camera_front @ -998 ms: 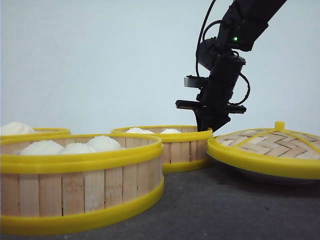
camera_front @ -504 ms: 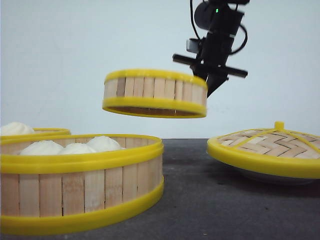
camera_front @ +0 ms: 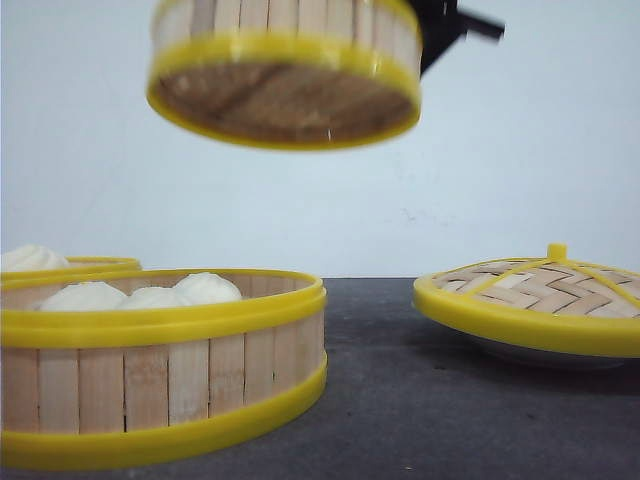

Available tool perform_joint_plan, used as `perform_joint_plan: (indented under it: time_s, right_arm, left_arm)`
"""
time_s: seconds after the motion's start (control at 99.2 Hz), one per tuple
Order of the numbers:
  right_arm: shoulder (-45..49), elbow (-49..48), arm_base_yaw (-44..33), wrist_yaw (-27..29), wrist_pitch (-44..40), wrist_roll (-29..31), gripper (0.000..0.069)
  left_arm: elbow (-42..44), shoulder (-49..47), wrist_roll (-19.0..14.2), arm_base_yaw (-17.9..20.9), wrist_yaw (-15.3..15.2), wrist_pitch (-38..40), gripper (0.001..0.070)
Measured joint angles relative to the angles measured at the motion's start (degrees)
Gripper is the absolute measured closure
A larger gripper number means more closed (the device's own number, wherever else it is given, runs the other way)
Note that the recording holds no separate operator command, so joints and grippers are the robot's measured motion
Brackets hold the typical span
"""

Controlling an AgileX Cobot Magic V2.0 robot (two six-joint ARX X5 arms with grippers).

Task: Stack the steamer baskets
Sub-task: 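Grip the basket rim with the right gripper and lift it up, then lower the held basket onto the nearer bun basket with the right gripper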

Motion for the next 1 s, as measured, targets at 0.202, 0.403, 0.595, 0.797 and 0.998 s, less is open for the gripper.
perform_joint_plan:
  time_s: [0.202, 0.403, 0.595, 0.797, 0.998]
  right_arm:
    - [-8.57, -12.35, 4.72, 3.50, 6.36, -0.55, 0.0666]
    - [-17.49, -30.08, 8.04, 2.69, 18.49, -0.63, 0.0666]
    - [-17.35, -39.30, 10.16, 2.27, 28.11, -1.84, 0.0666]
    - [-14.69, -42.42, 13.09, 2.38, 35.89, -2.25, 0.0666]
    - [-11.43, -42.42, 15.32, 2.27, 40.92, -2.23, 0.0666]
  left_arm:
    - [0.00, 0.00, 0.00, 0.00, 0.00, 0.02, 0.0282]
    - [0.00, 0.00, 0.00, 0.00, 0.00, 0.00, 0.0282]
    - [0.00, 0.00, -0.02, 0.02, 0.00, 0.02, 0.0282]
    - [0.00, 0.00, 0.00, 0.00, 0.02, 0.02, 0.0282]
    - [0.00, 0.00, 0.00, 0.00, 0.02, 0.02, 0.0282]
